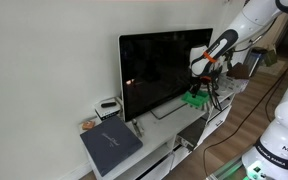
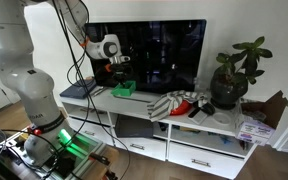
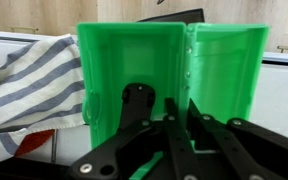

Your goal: Pick up the green lunch box and move it to the left of the tv stand

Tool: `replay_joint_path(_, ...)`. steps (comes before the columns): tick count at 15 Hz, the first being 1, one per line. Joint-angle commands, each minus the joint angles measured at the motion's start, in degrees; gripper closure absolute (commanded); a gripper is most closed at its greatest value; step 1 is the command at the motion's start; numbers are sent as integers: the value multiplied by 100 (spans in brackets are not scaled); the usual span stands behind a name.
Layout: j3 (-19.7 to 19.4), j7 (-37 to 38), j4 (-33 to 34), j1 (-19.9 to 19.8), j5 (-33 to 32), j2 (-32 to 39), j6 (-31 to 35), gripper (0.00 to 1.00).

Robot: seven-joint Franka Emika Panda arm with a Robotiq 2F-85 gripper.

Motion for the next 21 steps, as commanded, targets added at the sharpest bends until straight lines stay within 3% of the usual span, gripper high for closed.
replay_joint_path(1,52,-85,9,-144,-10,-12,-19,88)
replay_joint_path(8,74,-121,3,-143,-8,-13,-18,88)
replay_joint_path(9,74,-121,3,-143,-8,-13,-18,97)
replay_joint_path(10,64,-228,110,-188,51,83,-65,97)
replay_joint_path(18,244,-1765,1078,-928,1325,1162,-41,97)
replay_joint_path(21,373,-2061,1430,-1169,1496,1670,-45,97)
